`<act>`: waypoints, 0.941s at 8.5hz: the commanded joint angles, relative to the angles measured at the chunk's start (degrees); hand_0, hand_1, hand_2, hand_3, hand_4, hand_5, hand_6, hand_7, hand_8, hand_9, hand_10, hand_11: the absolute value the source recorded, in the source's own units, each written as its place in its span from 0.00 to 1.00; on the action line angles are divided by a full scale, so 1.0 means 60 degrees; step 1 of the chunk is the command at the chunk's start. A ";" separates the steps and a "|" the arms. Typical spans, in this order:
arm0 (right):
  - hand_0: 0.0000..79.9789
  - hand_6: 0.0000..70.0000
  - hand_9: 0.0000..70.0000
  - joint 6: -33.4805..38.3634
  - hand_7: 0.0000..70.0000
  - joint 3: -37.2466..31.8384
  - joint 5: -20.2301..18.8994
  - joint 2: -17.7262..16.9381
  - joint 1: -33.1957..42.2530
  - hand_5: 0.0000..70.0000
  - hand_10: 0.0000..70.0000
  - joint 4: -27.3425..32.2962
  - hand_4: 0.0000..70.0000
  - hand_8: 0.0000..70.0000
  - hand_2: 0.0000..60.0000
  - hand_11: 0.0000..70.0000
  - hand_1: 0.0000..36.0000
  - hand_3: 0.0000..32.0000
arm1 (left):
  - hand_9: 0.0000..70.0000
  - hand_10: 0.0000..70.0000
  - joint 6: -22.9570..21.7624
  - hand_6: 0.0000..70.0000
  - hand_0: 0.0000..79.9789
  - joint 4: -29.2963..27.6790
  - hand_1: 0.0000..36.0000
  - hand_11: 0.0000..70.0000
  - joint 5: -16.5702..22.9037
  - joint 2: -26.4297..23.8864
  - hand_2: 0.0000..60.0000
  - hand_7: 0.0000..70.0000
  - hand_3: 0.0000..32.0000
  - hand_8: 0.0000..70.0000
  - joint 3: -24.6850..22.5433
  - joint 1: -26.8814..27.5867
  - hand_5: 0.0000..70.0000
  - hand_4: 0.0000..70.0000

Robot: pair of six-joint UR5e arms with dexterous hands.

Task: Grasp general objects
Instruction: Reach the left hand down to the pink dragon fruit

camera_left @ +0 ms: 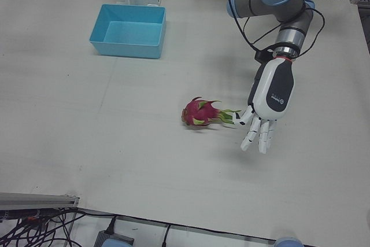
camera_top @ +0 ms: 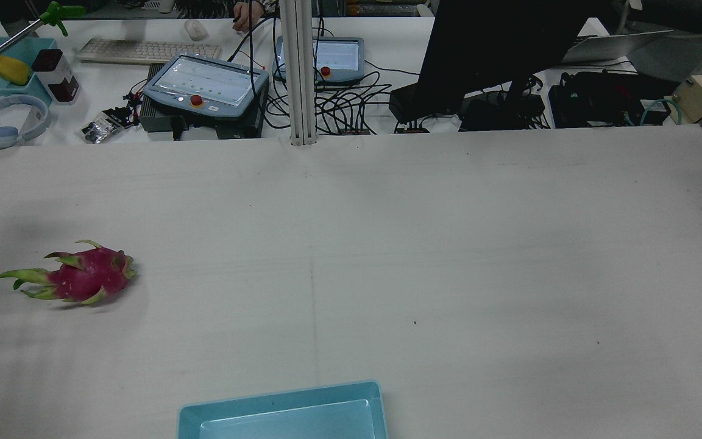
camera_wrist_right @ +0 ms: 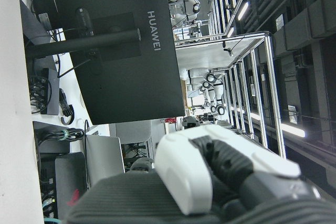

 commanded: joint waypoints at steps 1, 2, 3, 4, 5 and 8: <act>0.00 0.00 0.00 0.0000 0.00 0.0000 0.0000 -0.0006 0.0000 0.00 0.00 0.0000 0.00 0.00 0.00 0.00 0.00 0.00 | 0.00 0.00 0.0528 0.00 1.00 0.2607 1.00 0.00 -0.1947 -0.1410 0.00 0.11 1.00 0.00 0.0058 0.2299 1.00 0.00; 0.00 0.00 0.00 0.0000 0.00 0.0014 0.0000 -0.0006 0.0000 0.00 0.00 0.0000 0.00 0.00 0.00 0.00 0.00 0.00 | 0.00 0.00 0.0602 0.00 1.00 0.3249 1.00 0.00 -0.3033 -0.1580 0.00 0.08 1.00 0.00 0.0073 0.3200 0.97 0.00; 0.00 0.00 0.00 0.0000 0.00 0.0014 0.0000 -0.0006 0.0000 0.00 0.00 0.0000 0.00 0.00 0.00 0.00 0.00 0.00 | 0.00 0.00 0.0589 0.00 1.00 0.3763 1.00 0.00 -0.3841 -0.1654 0.00 0.06 1.00 0.00 0.0145 0.3977 0.91 0.00; 0.00 0.00 0.00 0.0000 0.00 0.0014 0.0000 -0.0006 0.0000 0.00 0.00 0.0000 0.00 0.00 0.00 0.00 0.00 0.00 | 0.00 0.00 0.0574 0.00 1.00 0.4159 0.97 0.00 -0.4096 -0.1828 0.00 0.05 1.00 0.04 0.0248 0.4391 0.87 0.00; 0.00 0.00 0.00 0.0000 0.00 0.0014 0.0000 0.0009 0.0000 0.00 0.00 0.0000 0.00 0.00 0.00 0.00 0.00 0.00 | 0.00 0.00 0.0559 0.00 1.00 0.4265 0.90 0.00 -0.4098 -0.1888 0.00 0.04 1.00 0.08 0.0321 0.4424 0.85 0.00; 0.00 0.00 0.00 0.0000 0.00 0.0014 0.0000 -0.0006 0.0000 0.00 0.00 0.0000 0.00 0.00 0.00 0.00 0.00 0.00 | 0.00 0.00 0.0486 0.00 1.00 0.4981 0.83 0.00 -0.4098 -0.2573 0.00 0.03 1.00 0.08 0.0701 0.4425 0.85 0.00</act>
